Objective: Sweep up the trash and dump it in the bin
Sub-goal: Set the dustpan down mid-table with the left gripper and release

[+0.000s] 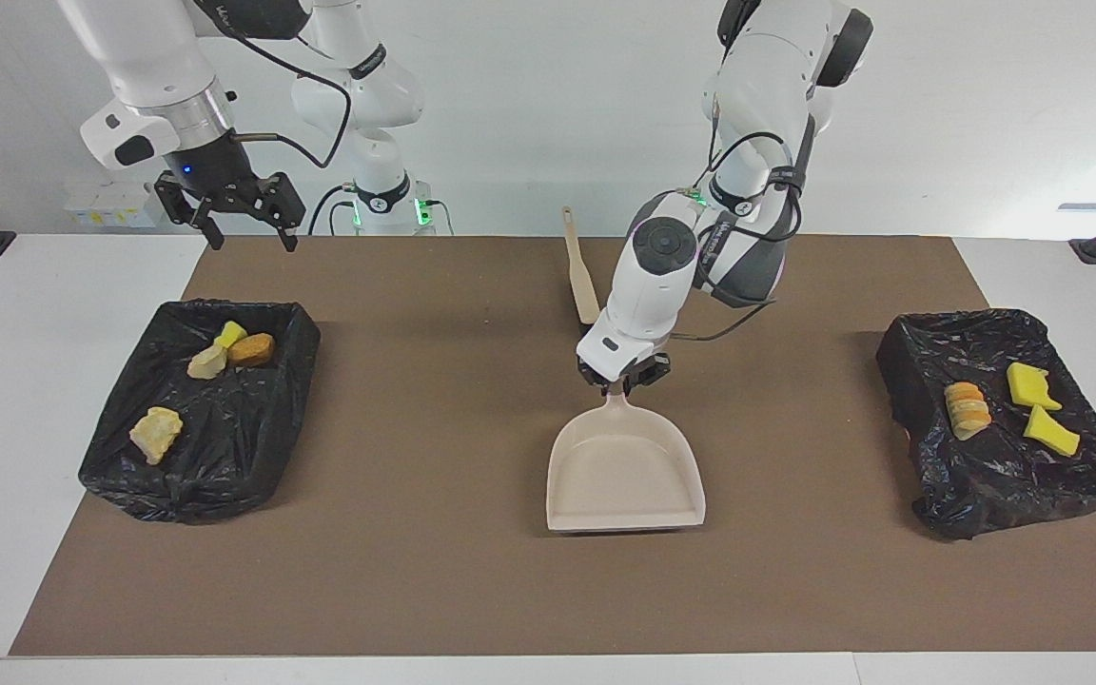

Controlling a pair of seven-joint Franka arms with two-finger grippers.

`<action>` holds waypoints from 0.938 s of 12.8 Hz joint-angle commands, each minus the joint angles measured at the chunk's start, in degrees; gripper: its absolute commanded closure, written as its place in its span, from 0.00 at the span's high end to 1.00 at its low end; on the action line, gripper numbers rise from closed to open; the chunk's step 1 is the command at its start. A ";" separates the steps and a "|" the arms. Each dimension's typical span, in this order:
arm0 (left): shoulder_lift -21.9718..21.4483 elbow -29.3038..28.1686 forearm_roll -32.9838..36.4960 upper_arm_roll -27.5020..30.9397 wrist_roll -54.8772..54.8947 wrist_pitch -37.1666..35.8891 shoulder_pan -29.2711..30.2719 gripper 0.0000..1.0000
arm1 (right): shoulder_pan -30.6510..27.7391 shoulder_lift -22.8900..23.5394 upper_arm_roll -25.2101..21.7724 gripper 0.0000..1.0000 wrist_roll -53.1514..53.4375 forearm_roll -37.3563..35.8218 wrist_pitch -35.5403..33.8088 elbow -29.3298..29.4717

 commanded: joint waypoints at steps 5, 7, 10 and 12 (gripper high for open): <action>1.74 3.09 0.69 0.47 -0.95 -0.90 -1.05 0.41 | -0.42 -0.93 0.33 1.00 1.27 0.43 0.68 -1.18; 1.57 3.09 0.70 0.47 -0.95 -0.81 -1.05 0.53 | -0.42 -0.93 0.33 1.00 1.27 0.43 0.68 -1.18; 0.52 3.00 0.61 0.47 -0.86 -1.33 -1.05 0.73 | -0.42 -0.93 0.33 1.00 1.27 0.43 0.68 -1.18; -1.32 1.61 0.61 0.56 -0.51 -0.72 -0.44 1.00 | -0.42 -0.93 0.33 1.00 1.27 0.43 0.68 -1.18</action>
